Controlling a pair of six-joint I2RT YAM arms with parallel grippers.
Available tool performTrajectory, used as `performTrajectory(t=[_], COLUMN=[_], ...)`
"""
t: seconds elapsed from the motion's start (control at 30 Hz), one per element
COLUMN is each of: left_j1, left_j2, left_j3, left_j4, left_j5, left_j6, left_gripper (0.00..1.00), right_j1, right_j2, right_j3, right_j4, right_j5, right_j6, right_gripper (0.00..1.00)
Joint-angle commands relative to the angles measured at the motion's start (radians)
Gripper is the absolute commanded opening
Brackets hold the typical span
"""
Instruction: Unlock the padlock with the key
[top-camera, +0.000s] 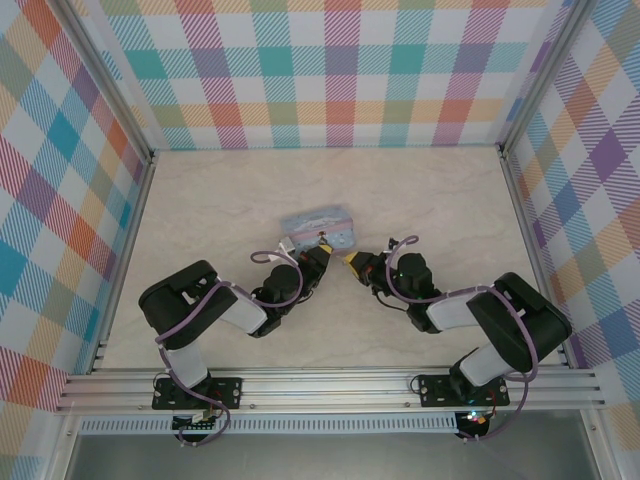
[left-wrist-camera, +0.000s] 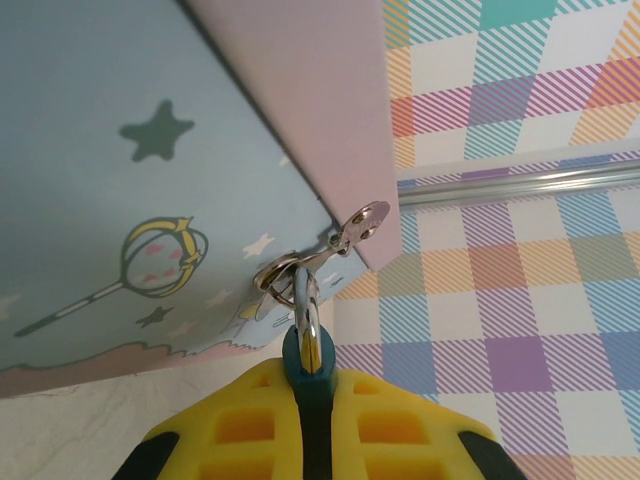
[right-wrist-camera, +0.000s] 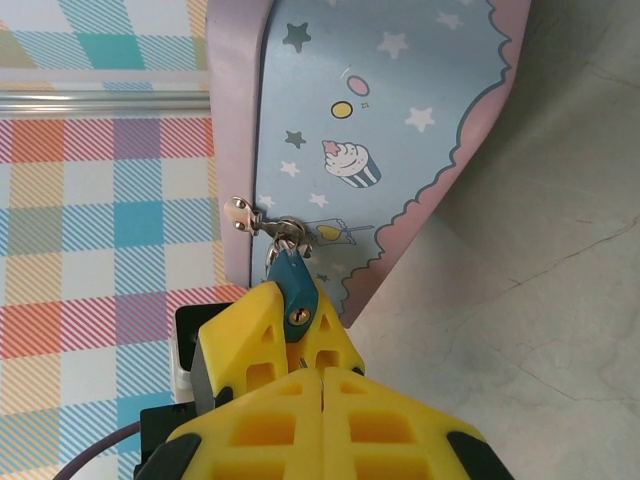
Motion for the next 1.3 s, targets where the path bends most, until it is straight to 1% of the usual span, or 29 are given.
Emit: performTrajectory(t=[0.0,0.33,0.67,1.27], left_j1=[-0.004,-0.006,-0.006,-0.007], left_j2=[0.008,0.014,0.019,0.029], left_j3=[0.022,0.025,0.025,0.027], left_j4=[0.045,0.044,0.046,0.045], left_j5=[-0.025,-0.017,-0.016,-0.01], left_j6=[-0.012,-0.02,-0.024,-0.022], left_gripper=[0.0,0.0,0.0,0.0], right_j1=[0.014,0.025,0.027,0.027], right_j2=[-0.002,0.061,0.095,0.052], right_j3=[0.031,0.072,0.076,0.064], right_j4=[-0.015,0.005,0.036,0.01], right_j5=[0.048,0.038,0.037,0.035], right_j6=[0.003,0.01,0.02,0.013], right_gripper=[0.04,0.04,0.05,0.05])
